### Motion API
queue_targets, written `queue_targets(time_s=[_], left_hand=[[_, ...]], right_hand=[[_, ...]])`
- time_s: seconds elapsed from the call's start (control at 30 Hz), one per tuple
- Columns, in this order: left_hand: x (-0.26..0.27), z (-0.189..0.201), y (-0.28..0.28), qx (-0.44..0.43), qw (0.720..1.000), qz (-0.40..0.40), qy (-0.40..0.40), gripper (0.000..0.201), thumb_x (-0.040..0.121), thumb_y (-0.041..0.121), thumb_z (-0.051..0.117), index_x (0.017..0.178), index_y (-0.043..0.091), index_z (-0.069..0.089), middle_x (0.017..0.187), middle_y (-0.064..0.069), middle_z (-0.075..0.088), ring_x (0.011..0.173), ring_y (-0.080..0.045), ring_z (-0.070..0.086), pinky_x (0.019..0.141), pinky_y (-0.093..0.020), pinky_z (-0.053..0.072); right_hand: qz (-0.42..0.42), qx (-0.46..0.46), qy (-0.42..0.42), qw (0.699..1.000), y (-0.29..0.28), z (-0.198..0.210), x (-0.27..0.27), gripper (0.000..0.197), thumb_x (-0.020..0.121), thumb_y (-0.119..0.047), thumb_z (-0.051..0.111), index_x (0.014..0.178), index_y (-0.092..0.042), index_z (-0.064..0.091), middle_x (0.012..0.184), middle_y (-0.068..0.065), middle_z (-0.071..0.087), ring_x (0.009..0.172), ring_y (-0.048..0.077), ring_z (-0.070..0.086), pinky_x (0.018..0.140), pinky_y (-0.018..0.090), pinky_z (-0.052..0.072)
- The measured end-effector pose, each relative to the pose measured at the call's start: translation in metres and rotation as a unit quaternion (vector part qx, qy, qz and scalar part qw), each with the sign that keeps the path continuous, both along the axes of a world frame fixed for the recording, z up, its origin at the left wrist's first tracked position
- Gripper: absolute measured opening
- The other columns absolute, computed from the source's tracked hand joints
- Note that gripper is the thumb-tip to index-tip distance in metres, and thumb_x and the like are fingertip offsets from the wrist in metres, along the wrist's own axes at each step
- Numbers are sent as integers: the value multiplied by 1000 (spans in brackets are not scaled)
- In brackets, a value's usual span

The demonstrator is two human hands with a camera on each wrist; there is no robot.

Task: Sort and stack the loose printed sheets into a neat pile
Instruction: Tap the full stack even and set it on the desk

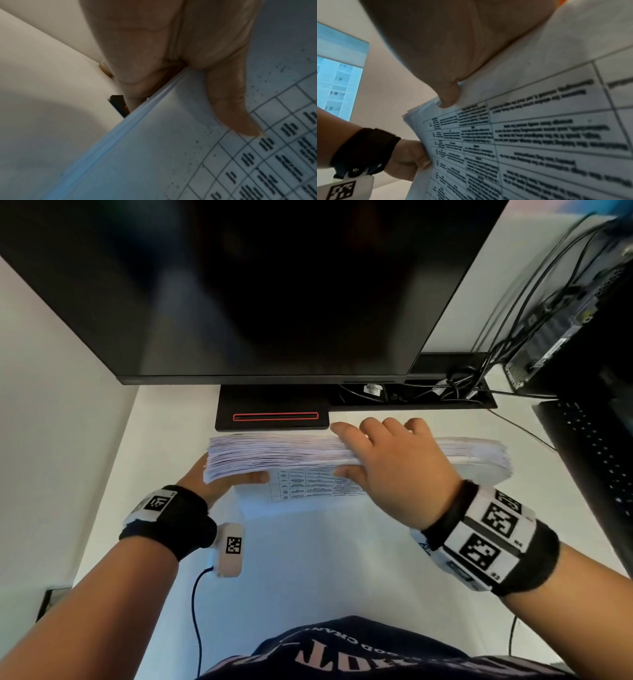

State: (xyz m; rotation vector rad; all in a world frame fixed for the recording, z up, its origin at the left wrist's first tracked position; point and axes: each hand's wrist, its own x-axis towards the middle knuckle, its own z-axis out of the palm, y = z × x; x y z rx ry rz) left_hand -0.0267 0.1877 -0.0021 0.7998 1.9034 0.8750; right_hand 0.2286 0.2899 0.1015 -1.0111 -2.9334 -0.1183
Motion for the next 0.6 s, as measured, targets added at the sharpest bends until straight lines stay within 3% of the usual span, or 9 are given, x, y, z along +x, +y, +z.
queue_targets(time_s=[0.03, 0.07, 0.17, 0.2, 0.23, 0.3, 0.43, 0.5, 0.6], left_hand=[[2, 2, 3, 0, 1000, -17, -13, 27, 75, 22, 81, 93, 39, 69, 86, 23, 72, 80, 4, 66, 67, -11, 50], [6, 12, 3, 10, 999, -12, -29, 29, 74, 15, 79, 89, 39, 71, 82, 21, 72, 77, 4, 66, 66, -9, 51], [8, 6, 3, 35, 998, 26, -54, 70, 58, 40, 88, 122, 30, 59, 110, 13, 66, 97, -1, 61, 90, -18, 48], [12, 10, 4, 37, 997, 38, -58, 66, 62, 37, 87, 120, 26, 57, 107, 13, 63, 95, -2, 59, 85, -14, 46], [14, 8, 7, 45, 996, 41, -59, 46, 71, 26, 83, 109, 26, 57, 97, 16, 64, 88, -1, 57, 75, -7, 44], [26, 18, 16, 62, 996, 28, -62, 23, 79, 9, 75, 92, 24, 63, 77, 19, 70, 79, -7, 62, 60, -4, 45], [43, 13, 29, 98, 982, 91, -131, 35, 79, 12, 75, 113, 12, 65, 101, -4, 74, 87, -20, 70, 66, -22, 56], [59, 5, 36, 98, 971, 121, -183, 31, 86, 11, 67, 116, 13, 60, 104, -8, 71, 91, -22, 68, 72, -29, 58], [96, -7, 49, 60, 959, 120, -248, 27, 91, 14, 62, 118, 12, 57, 115, -14, 68, 95, -26, 66, 80, -39, 54]], right_hand=[[16, 13, 8, 1000, 1, -2, -1, 43, 87, -46, 42, 114, -17, 60, 78, 5, 65, 61, 28, 60, 60, 38, 45], [35, 21, 14, 999, 3, -3, -2, 30, 83, -34, 56, 105, -15, 61, 71, 5, 63, 55, 28, 59, 53, 33, 40], [21, -24, 25, 999, 13, 0, 1, 29, 69, -6, 73, 91, -19, 60, 62, 0, 58, 45, 26, 55, 44, 19, 23], [5, -44, 34, 998, 16, 4, 4, 27, 74, -7, 71, 93, -23, 60, 65, -2, 60, 49, 25, 57, 43, 18, 21], [-10, -68, 44, 997, 20, 9, 8, 21, 81, -12, 67, 97, -26, 60, 71, -3, 62, 55, 25, 59, 44, 20, 25], [-57, -131, 81, 986, 29, 20, 22, 12, 90, -24, 59, 101, -27, 60, 78, -1, 65, 68, 25, 60, 54, 27, 40], [-178, -313, 191, 913, 52, 17, 64, 6, 89, -24, 61, 95, -24, 62, 76, -4, 61, 68, 13, 57, 60, 23, 42], [-220, -367, 227, 875, 60, 1, 84, 11, 88, -23, 64, 98, -24, 64, 84, -3, 65, 75, 15, 59, 67, 26, 44], [-283, -425, 257, 821, 65, -30, 112, 5, 87, -24, 65, 92, -25, 64, 82, 0, 67, 73, 19, 60, 64, 27, 44]])
